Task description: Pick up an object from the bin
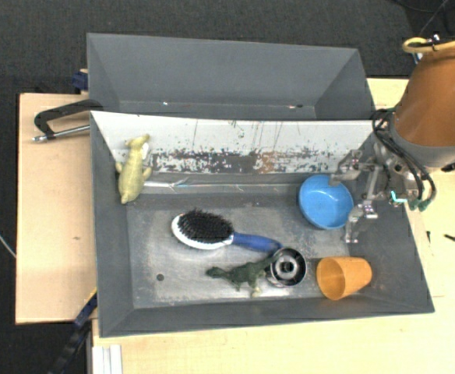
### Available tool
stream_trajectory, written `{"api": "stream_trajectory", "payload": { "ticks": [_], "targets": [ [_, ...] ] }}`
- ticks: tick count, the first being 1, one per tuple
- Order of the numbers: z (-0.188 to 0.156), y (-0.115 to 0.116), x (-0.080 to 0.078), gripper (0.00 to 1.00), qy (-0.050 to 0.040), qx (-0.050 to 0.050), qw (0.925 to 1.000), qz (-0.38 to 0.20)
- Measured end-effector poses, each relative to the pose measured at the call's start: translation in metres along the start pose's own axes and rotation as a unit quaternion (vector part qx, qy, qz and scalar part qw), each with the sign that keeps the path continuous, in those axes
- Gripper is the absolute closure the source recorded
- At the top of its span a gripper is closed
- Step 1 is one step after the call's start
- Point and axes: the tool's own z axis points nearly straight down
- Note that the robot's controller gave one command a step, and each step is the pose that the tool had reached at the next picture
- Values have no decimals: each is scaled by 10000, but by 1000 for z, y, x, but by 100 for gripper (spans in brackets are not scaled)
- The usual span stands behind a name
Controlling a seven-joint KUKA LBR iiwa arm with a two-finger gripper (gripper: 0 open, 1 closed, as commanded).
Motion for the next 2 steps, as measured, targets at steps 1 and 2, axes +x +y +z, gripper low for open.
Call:
{"api": "stream_trajectory", "payload": {
  "ticks": [1, 2],
  "targets": [
    [109, 20, -3, 0, 25, -10, 9984, 556],
    [104, 19, -5, 100, -14, 1, 9984, 556]
  ]
}}
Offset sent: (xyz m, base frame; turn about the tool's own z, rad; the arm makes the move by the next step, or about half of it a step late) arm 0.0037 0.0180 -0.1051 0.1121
